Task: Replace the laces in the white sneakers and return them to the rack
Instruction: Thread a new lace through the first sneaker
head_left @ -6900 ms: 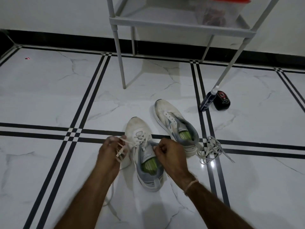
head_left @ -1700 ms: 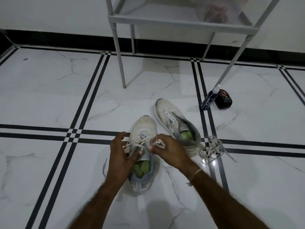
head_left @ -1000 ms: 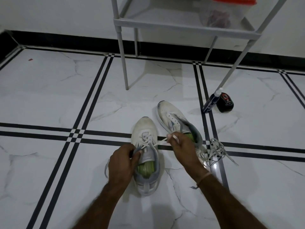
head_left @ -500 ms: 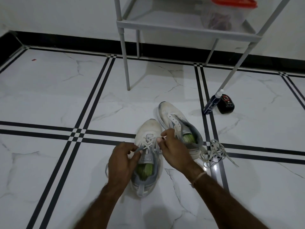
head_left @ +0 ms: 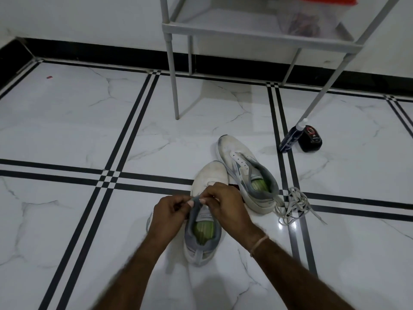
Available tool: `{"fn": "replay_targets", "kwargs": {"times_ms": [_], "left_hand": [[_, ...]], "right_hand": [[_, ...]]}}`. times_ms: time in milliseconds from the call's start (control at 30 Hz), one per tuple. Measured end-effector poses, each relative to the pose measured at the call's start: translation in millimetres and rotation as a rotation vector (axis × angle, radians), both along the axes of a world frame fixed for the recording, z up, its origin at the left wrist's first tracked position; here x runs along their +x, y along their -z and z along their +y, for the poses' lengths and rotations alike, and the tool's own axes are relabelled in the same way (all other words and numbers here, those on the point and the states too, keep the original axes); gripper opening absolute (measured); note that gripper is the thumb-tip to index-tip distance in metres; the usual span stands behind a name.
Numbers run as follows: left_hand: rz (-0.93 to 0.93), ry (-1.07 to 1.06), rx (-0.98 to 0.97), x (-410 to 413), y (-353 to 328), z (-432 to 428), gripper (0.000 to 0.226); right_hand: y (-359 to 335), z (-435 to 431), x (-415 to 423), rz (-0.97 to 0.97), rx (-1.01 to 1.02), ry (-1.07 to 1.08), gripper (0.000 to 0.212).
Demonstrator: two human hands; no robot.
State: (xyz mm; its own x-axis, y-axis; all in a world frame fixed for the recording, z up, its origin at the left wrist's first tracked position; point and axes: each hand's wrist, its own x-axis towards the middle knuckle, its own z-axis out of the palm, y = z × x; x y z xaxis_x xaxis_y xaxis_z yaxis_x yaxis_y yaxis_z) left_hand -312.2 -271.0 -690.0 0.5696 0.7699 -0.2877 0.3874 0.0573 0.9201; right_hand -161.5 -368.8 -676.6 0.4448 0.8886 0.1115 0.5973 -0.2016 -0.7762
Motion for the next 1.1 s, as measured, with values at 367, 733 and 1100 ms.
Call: {"fn": "replay_targets", "kwargs": {"times_ms": [367,733,1100], "left_hand": [[-0.083,0.012,-0.077,-1,-4,-6,0.014],[-0.057,-0.041,-0.072,5,-7,-9,0.007],[-0.065,-0.057,-0.169,4,-6,-10,0.008]], "right_hand": [[12,-4,-19,-0.058,-0.105,0.137,0.002],[13,-10,-17,0.07,-0.052,0.127,0.014],[10,-9,-19,0.09,-0.054,0.195,0.019]]}}
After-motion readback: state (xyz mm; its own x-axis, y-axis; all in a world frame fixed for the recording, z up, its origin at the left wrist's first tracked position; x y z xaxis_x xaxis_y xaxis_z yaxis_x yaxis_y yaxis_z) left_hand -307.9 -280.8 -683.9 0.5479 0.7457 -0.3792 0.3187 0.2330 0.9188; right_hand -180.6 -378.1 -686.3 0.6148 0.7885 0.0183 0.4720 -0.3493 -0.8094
